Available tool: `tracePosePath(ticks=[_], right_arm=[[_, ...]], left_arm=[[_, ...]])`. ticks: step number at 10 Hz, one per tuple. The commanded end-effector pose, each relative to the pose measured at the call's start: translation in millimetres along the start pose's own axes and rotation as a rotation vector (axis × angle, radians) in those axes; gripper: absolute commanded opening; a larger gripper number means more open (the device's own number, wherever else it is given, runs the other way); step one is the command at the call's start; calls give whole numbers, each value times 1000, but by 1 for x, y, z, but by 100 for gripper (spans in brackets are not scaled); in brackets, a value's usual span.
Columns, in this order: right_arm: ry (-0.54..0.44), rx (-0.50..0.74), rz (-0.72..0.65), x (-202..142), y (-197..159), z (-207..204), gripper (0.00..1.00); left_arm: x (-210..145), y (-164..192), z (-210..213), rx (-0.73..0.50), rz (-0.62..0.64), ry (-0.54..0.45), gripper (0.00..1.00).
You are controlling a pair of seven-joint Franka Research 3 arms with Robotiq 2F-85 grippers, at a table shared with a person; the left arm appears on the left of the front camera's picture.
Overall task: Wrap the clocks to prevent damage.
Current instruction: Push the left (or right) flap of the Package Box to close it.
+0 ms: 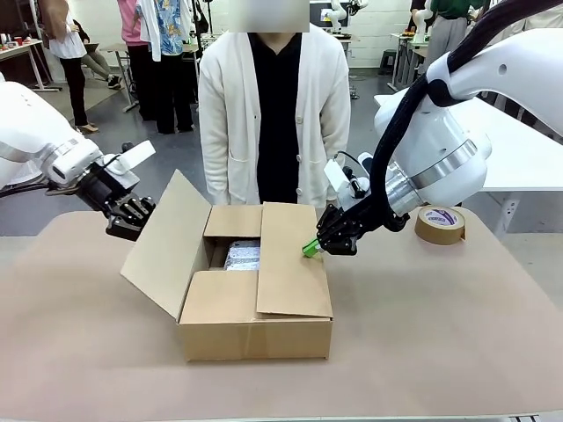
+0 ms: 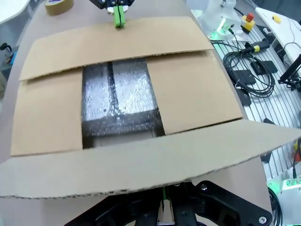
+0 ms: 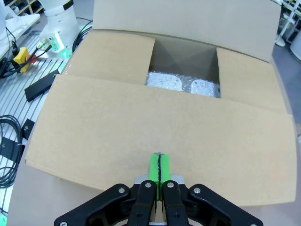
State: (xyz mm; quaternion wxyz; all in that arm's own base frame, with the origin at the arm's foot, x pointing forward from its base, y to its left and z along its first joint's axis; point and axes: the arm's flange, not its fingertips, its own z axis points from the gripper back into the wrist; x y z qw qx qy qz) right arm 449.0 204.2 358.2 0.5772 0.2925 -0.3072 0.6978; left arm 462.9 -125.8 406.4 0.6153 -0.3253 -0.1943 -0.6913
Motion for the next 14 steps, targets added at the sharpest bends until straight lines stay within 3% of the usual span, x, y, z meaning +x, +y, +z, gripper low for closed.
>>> tracePosePath(ticks=[1,7,10,12,13,14], right_arm=[[14,-1,-16,-1,0,-3,1],[14,-1,-16,-1,0,-3,1],[14,-1,-16,-1,0,-3,1],[14,-1,-16,-1,0,-3,1],[14,-1,-16,-1,0,-3,1],[14,-1,-16,-1,0,-3,1]], left_arm=[[9,22,-20,-17,-5,7,0],[9,51,-38,-19,21,32,0],[15,35,-31,-38,-29,-38,0],[20,33,-39,-82,12,-61,0],[22,34,-42,-104,17,8,0],[18,36,-35,-63,-9,-19,0]])
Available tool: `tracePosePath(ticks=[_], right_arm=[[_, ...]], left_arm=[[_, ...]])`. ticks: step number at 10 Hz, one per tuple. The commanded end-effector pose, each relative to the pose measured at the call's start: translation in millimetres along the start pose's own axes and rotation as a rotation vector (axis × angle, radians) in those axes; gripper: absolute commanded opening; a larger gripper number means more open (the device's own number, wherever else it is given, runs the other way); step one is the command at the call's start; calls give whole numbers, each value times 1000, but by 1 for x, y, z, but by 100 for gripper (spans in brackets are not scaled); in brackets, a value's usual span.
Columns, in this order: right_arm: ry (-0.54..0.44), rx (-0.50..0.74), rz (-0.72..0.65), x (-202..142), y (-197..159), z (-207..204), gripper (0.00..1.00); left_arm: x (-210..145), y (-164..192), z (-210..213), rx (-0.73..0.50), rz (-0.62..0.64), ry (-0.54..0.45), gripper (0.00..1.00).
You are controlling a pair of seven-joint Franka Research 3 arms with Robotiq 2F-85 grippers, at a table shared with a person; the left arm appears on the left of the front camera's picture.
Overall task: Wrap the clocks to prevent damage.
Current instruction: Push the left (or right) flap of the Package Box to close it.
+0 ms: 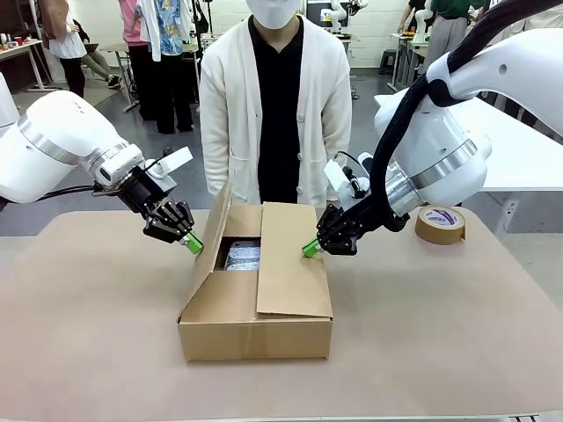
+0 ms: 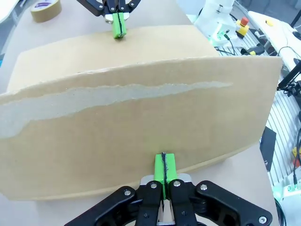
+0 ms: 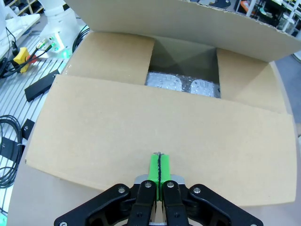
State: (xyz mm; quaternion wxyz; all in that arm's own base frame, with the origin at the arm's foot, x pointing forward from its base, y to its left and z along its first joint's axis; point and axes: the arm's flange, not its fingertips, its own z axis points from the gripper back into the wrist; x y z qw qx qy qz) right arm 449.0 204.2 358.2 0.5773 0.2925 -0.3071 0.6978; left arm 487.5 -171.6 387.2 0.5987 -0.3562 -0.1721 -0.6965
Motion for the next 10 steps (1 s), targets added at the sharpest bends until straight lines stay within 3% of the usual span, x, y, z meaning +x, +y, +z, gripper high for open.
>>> tracePosePath(ticks=[1,5,8,10], right_arm=[[14,-1,-16,-1,0,-3,1],[14,-1,-16,-1,0,-3,1],[14,-1,-16,-1,0,-3,1],[14,-1,-16,-1,0,-3,1]], left_arm=[[-1,1,4,19,-6,0,0],[-2,1,3,6,4,-1,0],[-13,0,-11,70,-40,-165,0],[-19,4,-20,57,-45,-190,0]])
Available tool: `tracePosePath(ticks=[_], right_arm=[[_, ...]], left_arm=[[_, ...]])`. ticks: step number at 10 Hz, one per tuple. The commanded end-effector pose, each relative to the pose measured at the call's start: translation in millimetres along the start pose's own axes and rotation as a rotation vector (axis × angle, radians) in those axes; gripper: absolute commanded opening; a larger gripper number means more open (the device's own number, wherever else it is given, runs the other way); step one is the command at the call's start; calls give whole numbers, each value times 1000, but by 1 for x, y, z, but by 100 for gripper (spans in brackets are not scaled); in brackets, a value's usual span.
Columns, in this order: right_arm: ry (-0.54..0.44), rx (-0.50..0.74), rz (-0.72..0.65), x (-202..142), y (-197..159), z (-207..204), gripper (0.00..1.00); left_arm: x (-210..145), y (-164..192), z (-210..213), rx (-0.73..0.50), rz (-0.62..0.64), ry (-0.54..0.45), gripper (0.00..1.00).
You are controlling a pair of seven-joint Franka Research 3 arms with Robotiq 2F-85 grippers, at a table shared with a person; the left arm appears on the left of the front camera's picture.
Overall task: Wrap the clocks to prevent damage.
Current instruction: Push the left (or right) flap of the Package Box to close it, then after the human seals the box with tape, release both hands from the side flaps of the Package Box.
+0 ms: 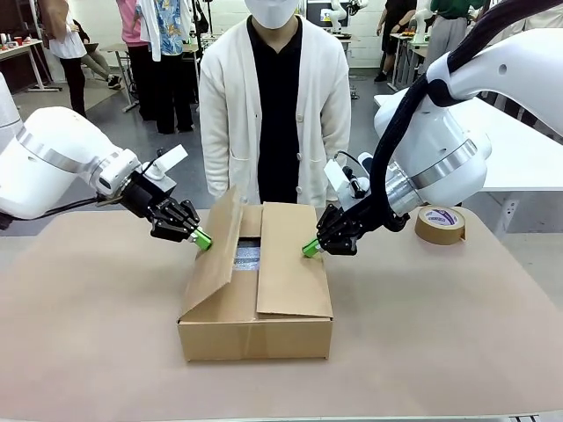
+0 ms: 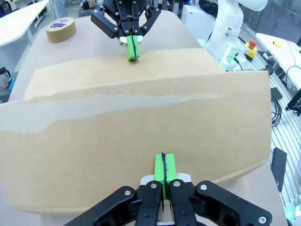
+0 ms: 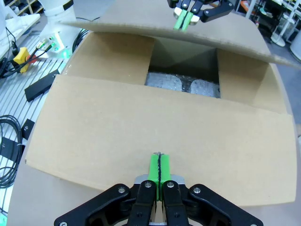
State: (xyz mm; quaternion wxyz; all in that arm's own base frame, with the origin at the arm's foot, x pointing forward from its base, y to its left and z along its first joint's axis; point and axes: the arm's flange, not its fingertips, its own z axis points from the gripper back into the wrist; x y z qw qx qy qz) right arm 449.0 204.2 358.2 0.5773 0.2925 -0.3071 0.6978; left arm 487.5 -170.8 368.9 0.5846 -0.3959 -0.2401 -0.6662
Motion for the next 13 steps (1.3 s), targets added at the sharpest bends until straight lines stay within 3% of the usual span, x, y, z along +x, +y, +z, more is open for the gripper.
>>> tracePosePath(ticks=[1,5,7,8,13], right_arm=[[14,-1,-16,-1,0,-3,1],[14,-1,-16,-1,0,-3,1],[14,-1,-16,-1,0,-3,1],[14,-1,-16,-1,0,-3,1],[14,-1,-16,-1,0,-3,1]], left_arm=[[-11,2,-11,-3,-25,-1,0],[-31,9,-21,-5,14,64,0],[-36,9,-22,-15,35,26,0],[-19,5,-14,-21,23,7,0],[-19,5,-14,-21,23,7,0]])
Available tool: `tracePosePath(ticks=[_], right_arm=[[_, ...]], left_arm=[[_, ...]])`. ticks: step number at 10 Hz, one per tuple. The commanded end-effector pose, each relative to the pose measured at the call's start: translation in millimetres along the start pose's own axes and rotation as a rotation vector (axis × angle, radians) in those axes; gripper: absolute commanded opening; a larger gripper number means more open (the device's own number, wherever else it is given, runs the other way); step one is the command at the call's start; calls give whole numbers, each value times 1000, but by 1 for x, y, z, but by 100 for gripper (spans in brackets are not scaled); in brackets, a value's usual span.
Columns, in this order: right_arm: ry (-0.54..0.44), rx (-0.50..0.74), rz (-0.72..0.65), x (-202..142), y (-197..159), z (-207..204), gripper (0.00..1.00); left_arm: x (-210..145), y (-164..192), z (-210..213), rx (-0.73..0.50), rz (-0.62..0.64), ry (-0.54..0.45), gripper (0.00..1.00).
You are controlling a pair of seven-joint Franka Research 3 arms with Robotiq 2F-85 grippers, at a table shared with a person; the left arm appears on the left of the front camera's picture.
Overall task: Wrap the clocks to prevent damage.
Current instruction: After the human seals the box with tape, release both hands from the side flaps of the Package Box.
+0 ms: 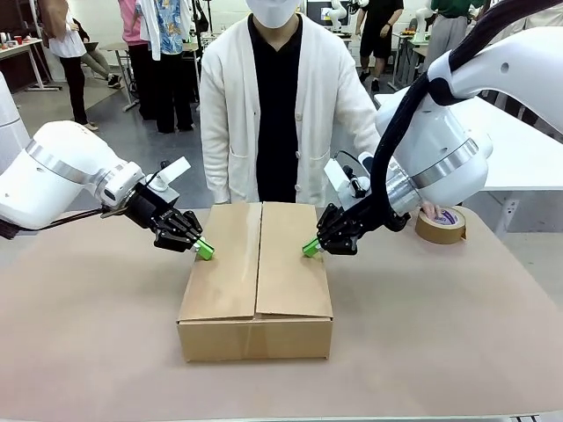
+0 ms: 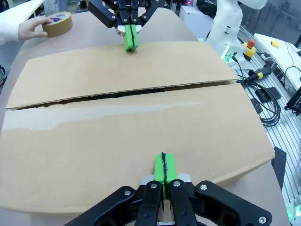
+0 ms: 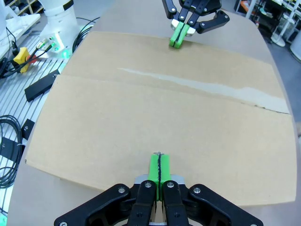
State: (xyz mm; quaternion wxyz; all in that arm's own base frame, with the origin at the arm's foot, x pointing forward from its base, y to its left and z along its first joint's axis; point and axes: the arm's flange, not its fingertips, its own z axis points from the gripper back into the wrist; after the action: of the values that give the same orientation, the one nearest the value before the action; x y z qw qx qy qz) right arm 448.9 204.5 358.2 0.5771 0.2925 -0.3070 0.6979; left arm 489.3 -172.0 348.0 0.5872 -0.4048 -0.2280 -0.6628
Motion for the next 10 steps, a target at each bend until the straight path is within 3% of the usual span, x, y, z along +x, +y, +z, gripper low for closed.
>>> tracePosePath(ticks=[1,10], right_arm=[[14,-1,-17,-1,0,-3,1],[14,-1,-17,-1,0,-3,1]], left_arm=[[-2,0,-2,2,2,6,0],[-2,0,-2,2,2,6,0]])
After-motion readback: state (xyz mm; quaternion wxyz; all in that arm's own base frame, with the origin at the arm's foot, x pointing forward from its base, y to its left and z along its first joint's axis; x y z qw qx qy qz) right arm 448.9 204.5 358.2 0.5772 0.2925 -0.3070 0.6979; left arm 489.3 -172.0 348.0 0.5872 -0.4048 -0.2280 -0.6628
